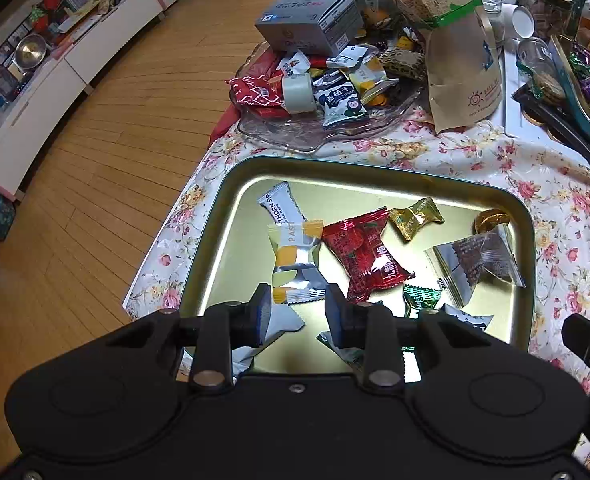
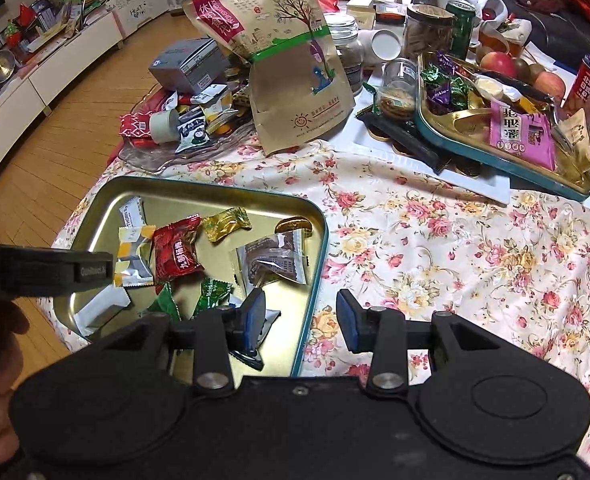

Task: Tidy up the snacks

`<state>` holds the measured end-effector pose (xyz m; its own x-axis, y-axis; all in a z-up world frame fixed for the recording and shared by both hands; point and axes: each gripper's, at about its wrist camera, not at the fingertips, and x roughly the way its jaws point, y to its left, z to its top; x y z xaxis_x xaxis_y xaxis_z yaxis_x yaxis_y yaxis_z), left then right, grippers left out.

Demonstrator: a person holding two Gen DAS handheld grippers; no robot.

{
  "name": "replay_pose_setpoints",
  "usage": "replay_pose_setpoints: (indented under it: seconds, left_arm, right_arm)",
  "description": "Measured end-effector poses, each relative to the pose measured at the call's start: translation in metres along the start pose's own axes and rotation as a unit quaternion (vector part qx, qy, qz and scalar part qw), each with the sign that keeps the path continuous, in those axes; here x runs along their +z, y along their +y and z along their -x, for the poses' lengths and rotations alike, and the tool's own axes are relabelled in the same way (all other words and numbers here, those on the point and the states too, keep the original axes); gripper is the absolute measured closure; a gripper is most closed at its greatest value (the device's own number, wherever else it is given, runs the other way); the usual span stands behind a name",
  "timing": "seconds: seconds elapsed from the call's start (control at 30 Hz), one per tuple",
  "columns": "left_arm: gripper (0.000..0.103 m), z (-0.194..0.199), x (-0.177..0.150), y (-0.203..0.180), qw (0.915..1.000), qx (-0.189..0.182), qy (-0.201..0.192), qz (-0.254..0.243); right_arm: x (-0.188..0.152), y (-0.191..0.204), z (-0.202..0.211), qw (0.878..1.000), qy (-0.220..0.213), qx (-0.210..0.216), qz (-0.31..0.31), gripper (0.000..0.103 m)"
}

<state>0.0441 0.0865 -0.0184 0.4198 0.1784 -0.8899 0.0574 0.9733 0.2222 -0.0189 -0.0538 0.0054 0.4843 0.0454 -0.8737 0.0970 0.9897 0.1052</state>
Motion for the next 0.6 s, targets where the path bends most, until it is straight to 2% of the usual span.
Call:
replay_pose_setpoints:
  seconds: [0.2, 0.6]
  left_arm:
    - [0.062, 0.0016, -0.0010, 0.0036, 1.0000, -0.002, -0.004, 0.001]
    - [0.062, 0.0044, -0.0028, 0.0058, 0.9995, -0.030, -0.004, 0.000]
  right_arm:
    - [-0.0017, 0.0033, -0.0010, 1.000, 0.002, -0.001, 0.006, 0.061]
    - [-0.0029, 0.0061, -0.0070, 1.000, 0.012, -0.004, 0.011, 0.061]
